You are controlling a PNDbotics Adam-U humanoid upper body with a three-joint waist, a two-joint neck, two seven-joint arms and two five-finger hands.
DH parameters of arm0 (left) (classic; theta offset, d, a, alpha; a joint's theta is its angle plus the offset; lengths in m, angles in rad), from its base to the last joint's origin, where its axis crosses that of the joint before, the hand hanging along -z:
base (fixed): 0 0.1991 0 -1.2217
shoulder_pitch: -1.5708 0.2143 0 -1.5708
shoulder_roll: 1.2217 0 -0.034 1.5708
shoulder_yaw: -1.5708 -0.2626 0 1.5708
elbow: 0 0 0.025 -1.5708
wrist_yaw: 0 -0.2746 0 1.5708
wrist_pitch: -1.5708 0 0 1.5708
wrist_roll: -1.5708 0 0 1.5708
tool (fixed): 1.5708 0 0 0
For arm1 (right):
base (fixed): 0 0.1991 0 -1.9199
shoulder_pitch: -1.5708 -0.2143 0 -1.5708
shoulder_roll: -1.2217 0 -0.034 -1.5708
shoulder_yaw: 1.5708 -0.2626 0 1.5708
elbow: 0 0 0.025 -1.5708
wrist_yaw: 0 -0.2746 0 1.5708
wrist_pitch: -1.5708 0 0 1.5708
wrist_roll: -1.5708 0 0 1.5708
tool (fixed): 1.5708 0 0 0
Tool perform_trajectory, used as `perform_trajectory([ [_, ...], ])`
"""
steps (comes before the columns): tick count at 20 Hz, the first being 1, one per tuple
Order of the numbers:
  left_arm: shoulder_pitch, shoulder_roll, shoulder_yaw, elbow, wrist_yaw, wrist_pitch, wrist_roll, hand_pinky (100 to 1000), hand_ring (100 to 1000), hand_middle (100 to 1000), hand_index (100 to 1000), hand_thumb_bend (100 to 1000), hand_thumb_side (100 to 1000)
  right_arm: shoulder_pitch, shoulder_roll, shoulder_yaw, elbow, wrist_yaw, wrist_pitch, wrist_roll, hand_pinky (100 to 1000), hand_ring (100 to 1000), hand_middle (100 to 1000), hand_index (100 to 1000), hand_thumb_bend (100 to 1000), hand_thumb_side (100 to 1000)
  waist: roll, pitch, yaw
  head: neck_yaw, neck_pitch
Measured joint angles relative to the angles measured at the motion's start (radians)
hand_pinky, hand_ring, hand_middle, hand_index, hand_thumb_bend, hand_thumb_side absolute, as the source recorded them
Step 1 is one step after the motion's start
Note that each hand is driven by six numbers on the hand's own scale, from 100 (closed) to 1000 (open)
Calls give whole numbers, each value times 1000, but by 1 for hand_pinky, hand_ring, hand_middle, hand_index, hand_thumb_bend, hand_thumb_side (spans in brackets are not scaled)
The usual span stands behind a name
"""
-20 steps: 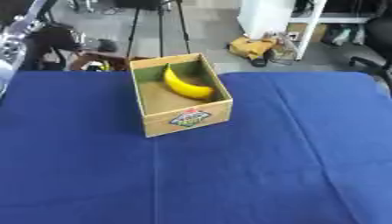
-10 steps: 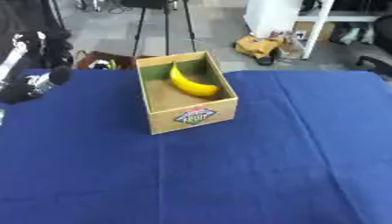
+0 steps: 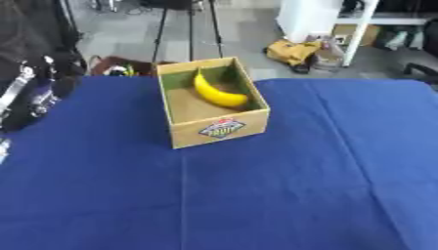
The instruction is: Pick up objects on the table and place them in the box.
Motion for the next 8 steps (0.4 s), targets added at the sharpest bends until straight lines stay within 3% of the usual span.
perform_trajectory([
  [8, 30, -9, 11, 5, 5, -2, -1, 650, 652, 656, 848, 795, 877, 0, 0, 2, 0, 0, 0, 0, 726, 675, 670, 762, 100, 696, 0, -1, 1, 1, 1],
])
